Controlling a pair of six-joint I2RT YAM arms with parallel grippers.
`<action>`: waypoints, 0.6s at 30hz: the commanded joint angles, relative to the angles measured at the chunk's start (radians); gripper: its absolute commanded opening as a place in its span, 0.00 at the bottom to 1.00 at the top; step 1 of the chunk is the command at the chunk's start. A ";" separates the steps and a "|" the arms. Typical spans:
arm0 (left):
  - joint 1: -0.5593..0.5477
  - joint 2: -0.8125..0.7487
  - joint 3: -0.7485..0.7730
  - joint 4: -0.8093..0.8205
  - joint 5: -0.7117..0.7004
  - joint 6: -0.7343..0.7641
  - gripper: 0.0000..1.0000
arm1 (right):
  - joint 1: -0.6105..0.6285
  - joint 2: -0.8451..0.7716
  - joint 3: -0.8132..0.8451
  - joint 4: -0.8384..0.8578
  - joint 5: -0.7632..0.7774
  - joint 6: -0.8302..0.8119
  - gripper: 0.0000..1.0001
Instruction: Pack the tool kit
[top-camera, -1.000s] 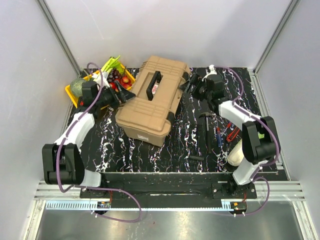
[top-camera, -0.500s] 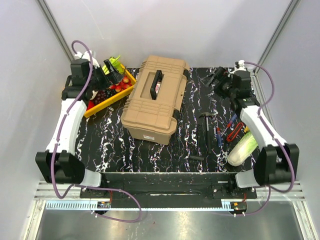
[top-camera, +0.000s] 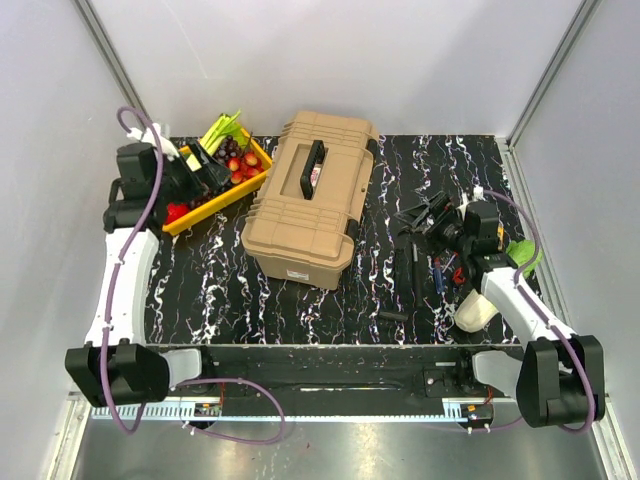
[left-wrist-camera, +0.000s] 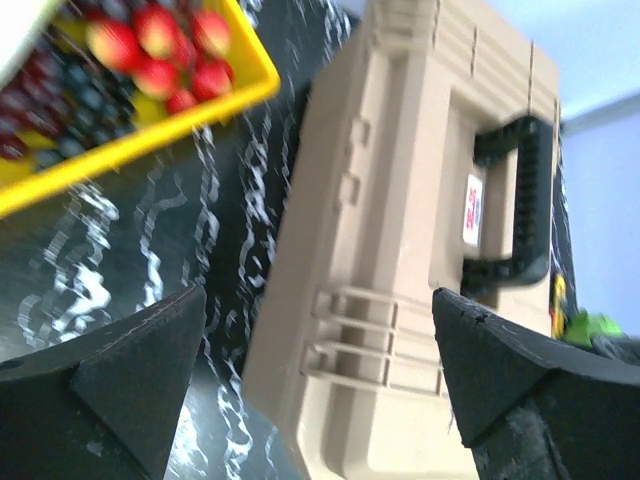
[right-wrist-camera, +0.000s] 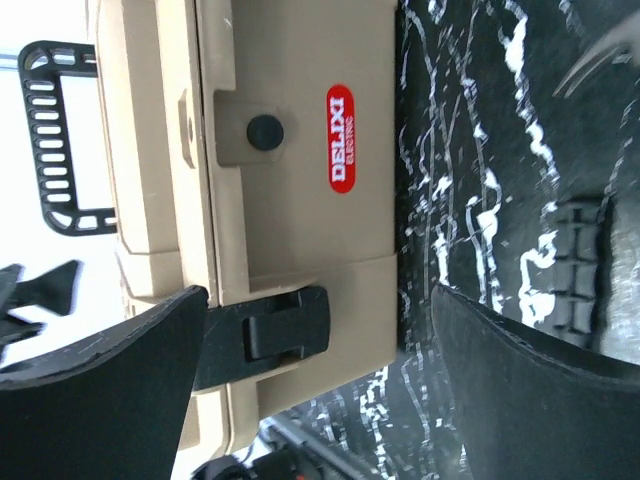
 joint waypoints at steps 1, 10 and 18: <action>-0.075 -0.033 -0.095 0.020 0.133 -0.068 0.99 | 0.005 -0.004 -0.076 0.305 -0.165 0.247 0.99; -0.248 -0.120 -0.270 0.033 0.103 -0.023 0.99 | 0.121 0.171 0.007 0.463 -0.274 0.166 1.00; -0.259 -0.091 -0.345 0.047 0.047 0.024 0.99 | 0.328 0.323 0.129 0.372 -0.072 0.150 0.88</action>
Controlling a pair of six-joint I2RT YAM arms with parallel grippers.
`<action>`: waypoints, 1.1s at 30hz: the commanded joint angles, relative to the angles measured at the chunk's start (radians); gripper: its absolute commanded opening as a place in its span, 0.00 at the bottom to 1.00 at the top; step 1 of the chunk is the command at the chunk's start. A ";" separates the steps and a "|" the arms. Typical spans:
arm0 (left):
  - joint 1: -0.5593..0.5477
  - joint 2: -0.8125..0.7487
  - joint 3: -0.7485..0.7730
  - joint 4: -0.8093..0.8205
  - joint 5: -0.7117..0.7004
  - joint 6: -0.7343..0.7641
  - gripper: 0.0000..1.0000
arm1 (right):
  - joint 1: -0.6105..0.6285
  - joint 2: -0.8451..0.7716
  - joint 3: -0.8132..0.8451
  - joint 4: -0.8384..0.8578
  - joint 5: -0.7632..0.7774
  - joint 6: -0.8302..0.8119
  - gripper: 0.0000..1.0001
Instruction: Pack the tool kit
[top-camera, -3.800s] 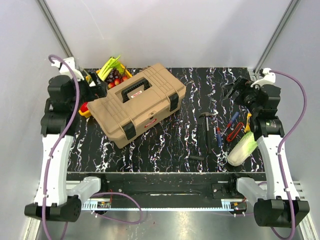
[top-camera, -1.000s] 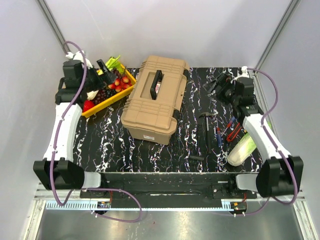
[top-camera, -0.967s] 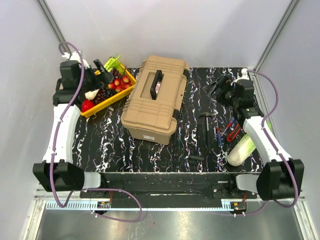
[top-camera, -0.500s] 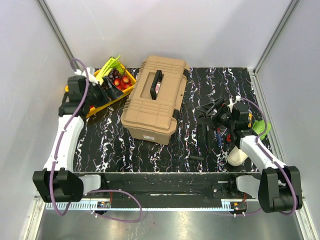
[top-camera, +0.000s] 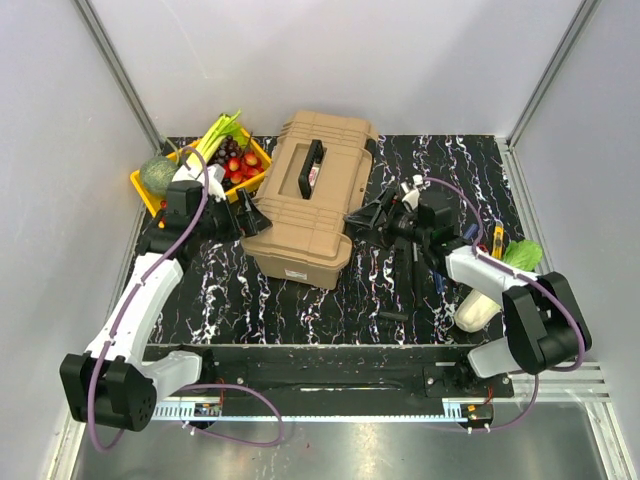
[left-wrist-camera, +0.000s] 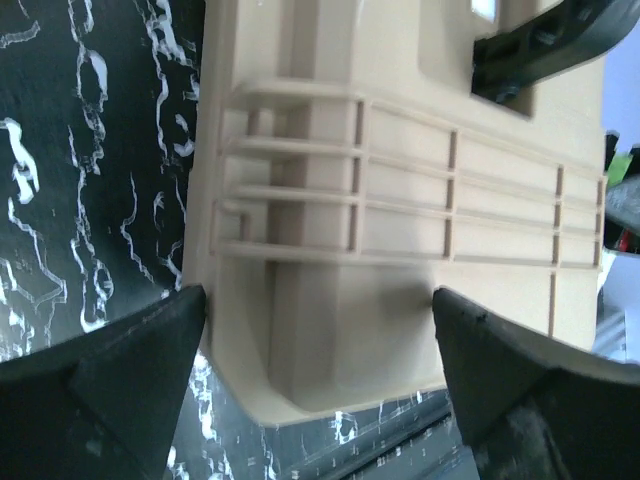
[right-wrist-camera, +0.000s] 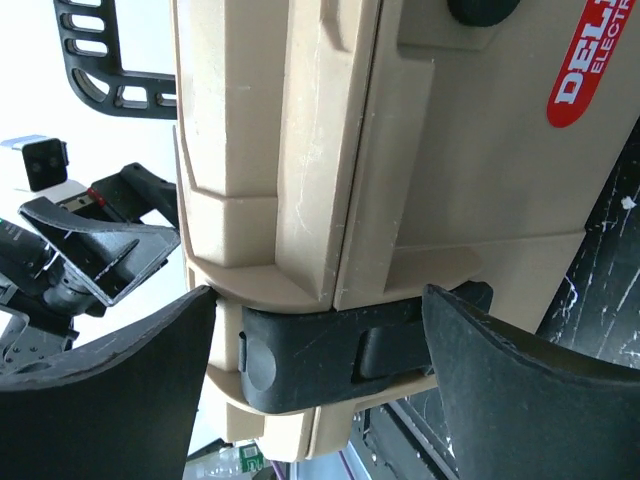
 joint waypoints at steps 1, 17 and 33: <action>-0.011 0.045 -0.001 0.035 0.014 0.030 0.98 | 0.082 0.047 0.108 -0.035 0.127 -0.030 0.87; -0.034 0.224 0.159 0.074 -0.076 0.062 0.99 | 0.081 0.177 0.340 -0.214 0.302 -0.043 0.96; -0.029 0.186 0.300 0.005 -0.151 0.064 0.99 | -0.097 0.209 -0.170 0.739 0.122 0.414 0.99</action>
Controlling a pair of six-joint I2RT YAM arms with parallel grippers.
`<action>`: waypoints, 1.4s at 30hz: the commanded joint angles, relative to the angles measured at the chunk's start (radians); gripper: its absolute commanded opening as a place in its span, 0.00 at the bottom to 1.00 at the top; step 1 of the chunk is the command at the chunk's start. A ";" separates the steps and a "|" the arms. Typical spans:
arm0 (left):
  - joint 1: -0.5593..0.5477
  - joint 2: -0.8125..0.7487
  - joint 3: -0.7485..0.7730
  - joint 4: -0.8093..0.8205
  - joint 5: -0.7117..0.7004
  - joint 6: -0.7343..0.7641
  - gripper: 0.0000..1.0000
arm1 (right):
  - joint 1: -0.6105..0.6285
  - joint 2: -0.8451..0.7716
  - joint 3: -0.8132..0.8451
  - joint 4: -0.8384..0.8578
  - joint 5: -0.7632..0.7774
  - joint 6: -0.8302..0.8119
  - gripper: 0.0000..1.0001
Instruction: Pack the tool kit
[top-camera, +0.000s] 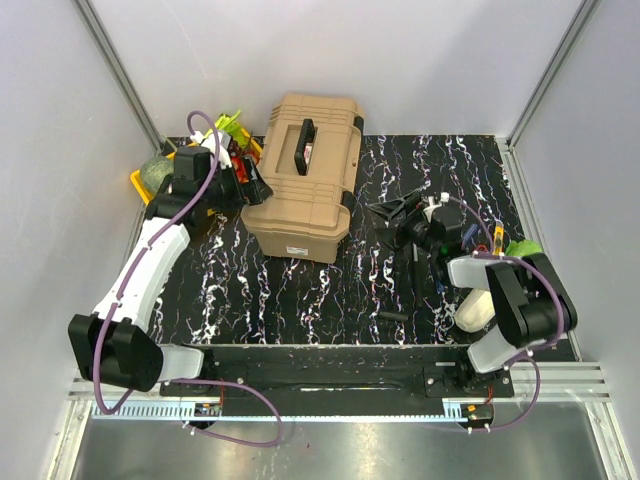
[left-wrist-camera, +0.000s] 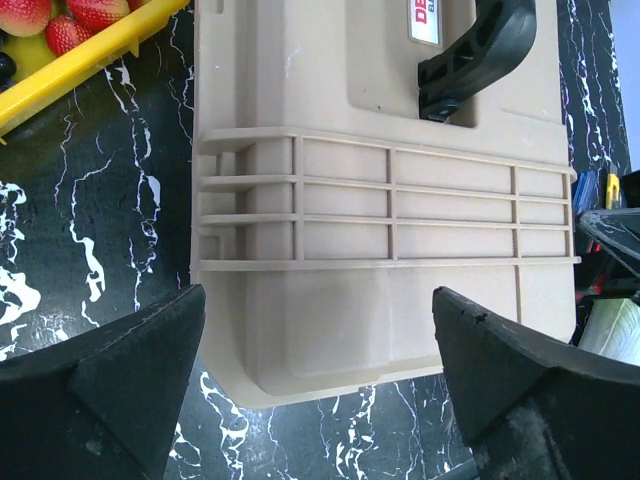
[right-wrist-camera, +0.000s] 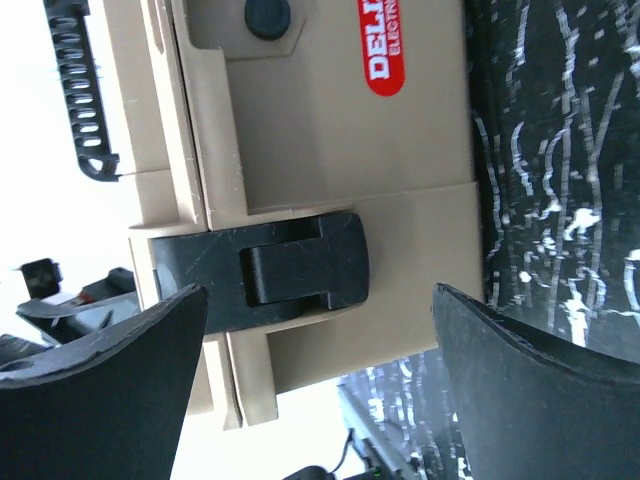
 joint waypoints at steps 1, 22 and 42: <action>-0.004 -0.025 0.037 -0.002 -0.018 -0.019 0.99 | 0.010 0.148 -0.056 0.581 -0.067 0.273 0.99; -0.004 0.044 0.100 -0.035 -0.028 -0.023 0.99 | 0.135 0.420 0.115 0.850 0.091 0.481 1.00; -0.001 0.418 0.556 -0.046 -0.142 0.035 0.99 | -0.106 0.668 0.638 0.520 -0.016 0.297 0.99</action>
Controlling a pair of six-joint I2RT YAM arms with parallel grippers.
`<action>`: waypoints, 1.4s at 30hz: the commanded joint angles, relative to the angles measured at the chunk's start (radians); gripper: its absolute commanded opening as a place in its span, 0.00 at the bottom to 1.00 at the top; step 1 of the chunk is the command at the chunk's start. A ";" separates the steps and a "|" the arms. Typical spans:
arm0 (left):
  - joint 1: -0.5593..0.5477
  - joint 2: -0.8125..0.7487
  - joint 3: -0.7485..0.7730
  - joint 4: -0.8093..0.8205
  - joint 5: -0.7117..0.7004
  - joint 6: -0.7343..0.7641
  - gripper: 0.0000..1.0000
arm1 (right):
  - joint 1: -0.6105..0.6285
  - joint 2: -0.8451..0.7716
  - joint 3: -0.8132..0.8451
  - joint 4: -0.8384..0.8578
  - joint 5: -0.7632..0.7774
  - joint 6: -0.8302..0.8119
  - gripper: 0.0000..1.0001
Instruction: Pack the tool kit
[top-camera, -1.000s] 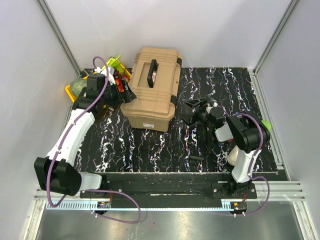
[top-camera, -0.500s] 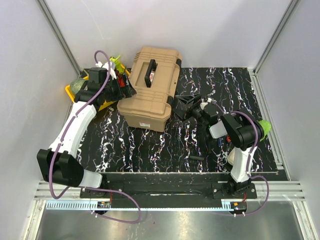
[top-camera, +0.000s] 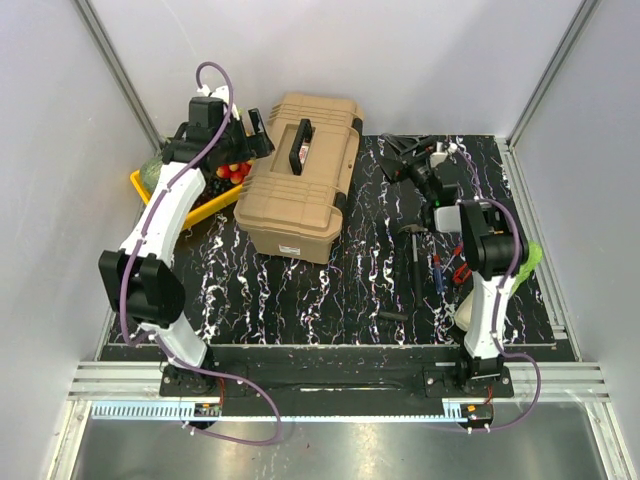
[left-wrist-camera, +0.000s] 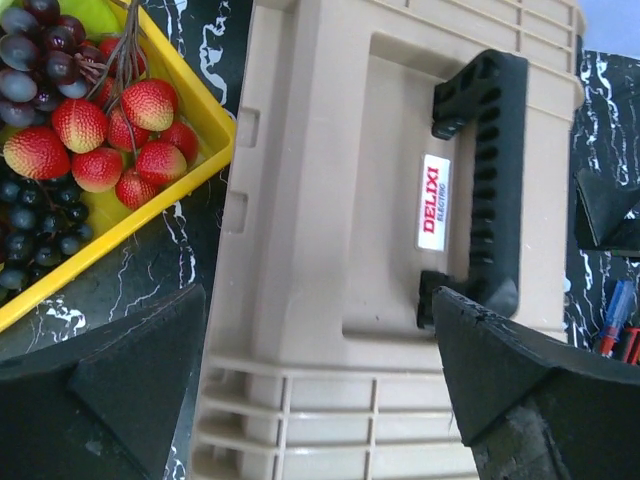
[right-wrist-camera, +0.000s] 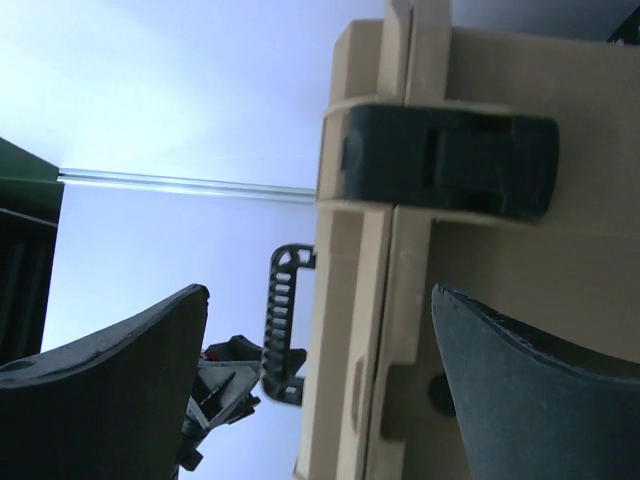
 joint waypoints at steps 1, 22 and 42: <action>-0.002 0.073 0.094 0.019 -0.016 0.017 0.99 | 0.010 0.119 0.145 -0.024 -0.012 -0.009 0.99; 0.045 0.281 0.223 0.031 0.017 -0.032 0.99 | 0.045 0.426 0.525 -0.100 -0.010 0.085 0.99; 0.074 0.396 0.241 0.200 0.336 -0.128 0.99 | 0.094 0.549 0.648 0.290 0.089 0.318 0.99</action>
